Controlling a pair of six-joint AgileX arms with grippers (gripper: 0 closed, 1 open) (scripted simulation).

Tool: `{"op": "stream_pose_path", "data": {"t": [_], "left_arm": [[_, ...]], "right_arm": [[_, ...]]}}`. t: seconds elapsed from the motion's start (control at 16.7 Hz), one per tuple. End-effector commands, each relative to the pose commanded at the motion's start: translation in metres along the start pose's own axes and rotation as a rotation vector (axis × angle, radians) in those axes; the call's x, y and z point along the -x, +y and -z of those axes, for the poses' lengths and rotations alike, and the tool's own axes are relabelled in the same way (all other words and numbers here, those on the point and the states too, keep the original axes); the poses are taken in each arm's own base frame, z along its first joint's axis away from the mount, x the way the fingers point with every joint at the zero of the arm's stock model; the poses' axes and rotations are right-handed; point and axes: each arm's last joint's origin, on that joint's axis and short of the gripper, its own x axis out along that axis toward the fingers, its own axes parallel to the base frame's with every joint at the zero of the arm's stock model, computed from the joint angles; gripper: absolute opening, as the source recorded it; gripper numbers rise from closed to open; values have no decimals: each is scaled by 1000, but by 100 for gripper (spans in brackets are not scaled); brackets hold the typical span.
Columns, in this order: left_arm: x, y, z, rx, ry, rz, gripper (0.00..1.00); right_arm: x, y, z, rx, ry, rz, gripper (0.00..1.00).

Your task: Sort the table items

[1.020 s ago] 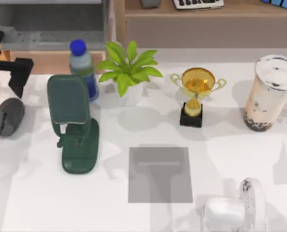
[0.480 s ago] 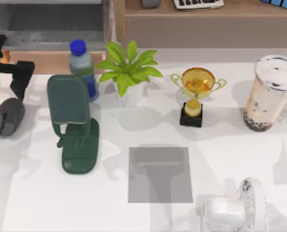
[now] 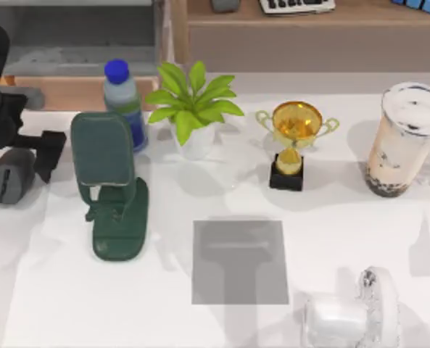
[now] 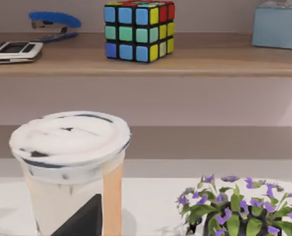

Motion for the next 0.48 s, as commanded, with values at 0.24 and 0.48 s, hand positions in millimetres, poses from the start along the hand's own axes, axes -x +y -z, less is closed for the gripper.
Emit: {"op": "stream_pose_path", "data": {"t": [0.24,0.48], "left_arm": [[-3,0,1,0,2,0,100],[-3,0,1,0,2,0,70]], "right_arm": [[0,0,0,0,0,0,100],[0,0,0,0,0,0,100]]}}
